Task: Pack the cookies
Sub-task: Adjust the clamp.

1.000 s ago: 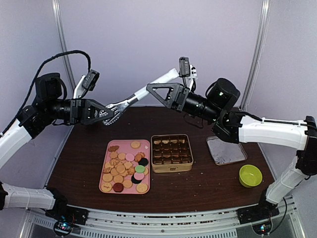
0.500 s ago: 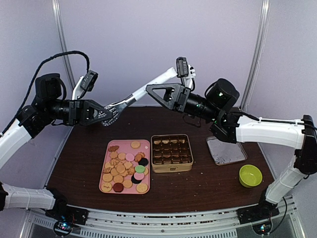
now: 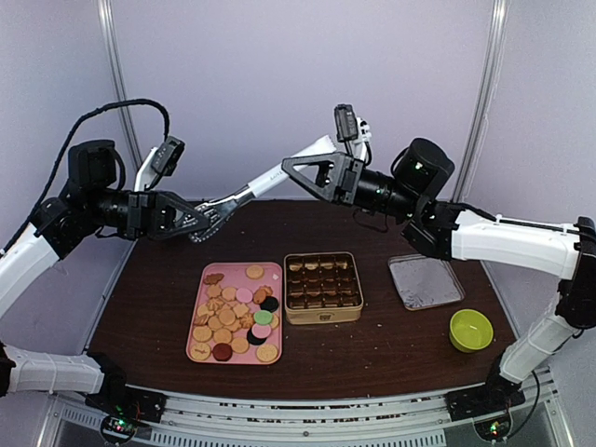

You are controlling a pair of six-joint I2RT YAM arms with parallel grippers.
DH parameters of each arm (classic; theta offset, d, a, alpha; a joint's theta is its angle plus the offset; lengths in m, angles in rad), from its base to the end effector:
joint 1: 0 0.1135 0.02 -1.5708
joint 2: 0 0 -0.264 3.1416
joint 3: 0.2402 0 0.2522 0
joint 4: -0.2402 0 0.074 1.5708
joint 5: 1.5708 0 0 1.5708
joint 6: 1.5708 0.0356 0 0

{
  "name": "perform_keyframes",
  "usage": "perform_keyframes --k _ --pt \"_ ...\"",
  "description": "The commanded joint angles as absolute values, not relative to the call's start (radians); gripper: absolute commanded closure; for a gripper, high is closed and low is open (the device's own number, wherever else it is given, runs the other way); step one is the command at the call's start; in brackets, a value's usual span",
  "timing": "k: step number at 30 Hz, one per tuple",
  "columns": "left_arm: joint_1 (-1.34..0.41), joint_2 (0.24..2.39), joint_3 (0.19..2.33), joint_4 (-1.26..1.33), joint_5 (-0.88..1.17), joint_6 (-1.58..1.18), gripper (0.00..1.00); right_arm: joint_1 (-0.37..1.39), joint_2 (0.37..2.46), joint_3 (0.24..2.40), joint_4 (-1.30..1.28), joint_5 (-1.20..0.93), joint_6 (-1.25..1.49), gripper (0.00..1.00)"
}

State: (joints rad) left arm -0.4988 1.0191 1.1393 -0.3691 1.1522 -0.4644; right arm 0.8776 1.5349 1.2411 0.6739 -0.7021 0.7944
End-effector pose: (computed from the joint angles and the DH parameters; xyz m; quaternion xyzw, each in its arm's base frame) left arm 0.1630 -0.1259 0.4055 0.3457 0.6561 -0.6196 0.2570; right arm 0.2100 0.2888 0.4014 -0.3064 0.5143 0.7061 0.3782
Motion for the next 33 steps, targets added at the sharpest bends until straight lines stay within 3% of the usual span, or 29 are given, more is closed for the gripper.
perform_keyframes --k 1,17,29,33 --pt "-0.496 1.003 1.180 -0.330 1.192 -0.439 1.00 0.862 1.485 1.223 0.686 -0.711 0.803 0.33" --pt "-0.494 1.002 1.171 -0.334 1.198 -0.428 1.00 0.914 1.576 1.319 0.661 -0.785 0.808 0.37" --pt "-0.475 1.005 1.176 -0.409 1.214 -0.364 1.00 0.910 1.552 1.312 0.621 -0.800 0.779 0.53" --pt "-0.448 1.022 1.198 -0.484 1.190 -0.294 0.92 0.909 1.520 1.307 0.530 -0.767 0.712 0.55"
